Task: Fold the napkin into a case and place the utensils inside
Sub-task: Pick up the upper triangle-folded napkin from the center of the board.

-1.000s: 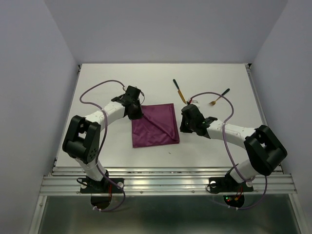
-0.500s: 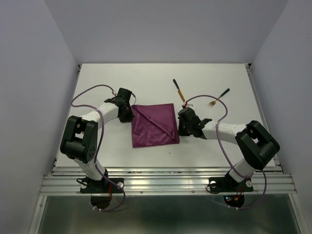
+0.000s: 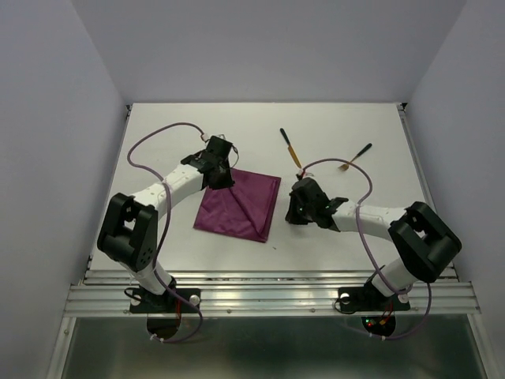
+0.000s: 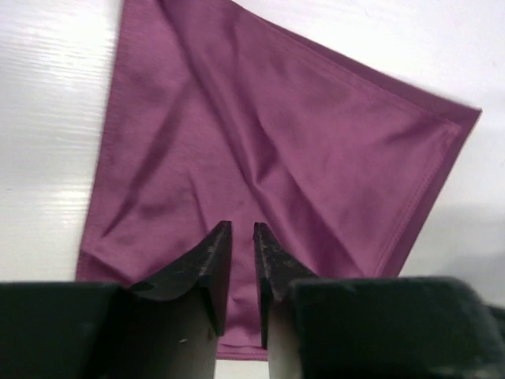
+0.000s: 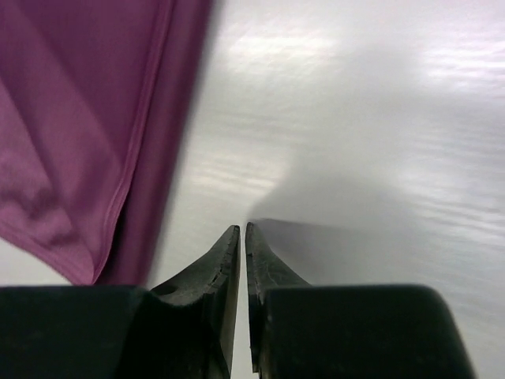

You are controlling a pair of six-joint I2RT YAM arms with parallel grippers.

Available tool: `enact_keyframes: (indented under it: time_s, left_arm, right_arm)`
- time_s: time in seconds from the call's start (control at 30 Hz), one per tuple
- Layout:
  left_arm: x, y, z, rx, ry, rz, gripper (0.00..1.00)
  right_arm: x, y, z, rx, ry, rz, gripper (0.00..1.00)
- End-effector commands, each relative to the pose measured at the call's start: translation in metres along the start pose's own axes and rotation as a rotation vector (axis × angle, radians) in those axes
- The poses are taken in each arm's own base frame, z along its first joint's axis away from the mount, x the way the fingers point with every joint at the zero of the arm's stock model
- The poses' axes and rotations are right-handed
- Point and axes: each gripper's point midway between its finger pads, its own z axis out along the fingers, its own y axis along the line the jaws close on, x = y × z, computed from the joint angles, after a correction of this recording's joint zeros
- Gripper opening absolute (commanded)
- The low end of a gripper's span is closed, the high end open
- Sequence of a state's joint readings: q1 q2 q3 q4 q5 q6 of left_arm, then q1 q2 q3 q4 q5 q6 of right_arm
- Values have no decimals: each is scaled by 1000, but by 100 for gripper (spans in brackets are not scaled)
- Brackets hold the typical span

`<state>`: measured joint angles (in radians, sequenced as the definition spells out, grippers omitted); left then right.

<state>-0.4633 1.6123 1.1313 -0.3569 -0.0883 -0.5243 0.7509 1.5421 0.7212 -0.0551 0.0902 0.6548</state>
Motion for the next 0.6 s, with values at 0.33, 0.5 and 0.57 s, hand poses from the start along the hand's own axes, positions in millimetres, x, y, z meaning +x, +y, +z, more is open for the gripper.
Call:
enact_keyframes:
  time_s: [0.33,0.5,0.57]
  left_arm:
    - [73,-103,-44,137,-1,300,50]
    - [121,-120,-42,112,56,398,56]
    - [134,-121,-37,91,77,409,62]
  right_arm:
    - [-84,-77,-27,63,-176,226,33]
    - [-84,-89,-33,56,-177,261,36]
    - [-85,-93,-36,60,-180,265,37]
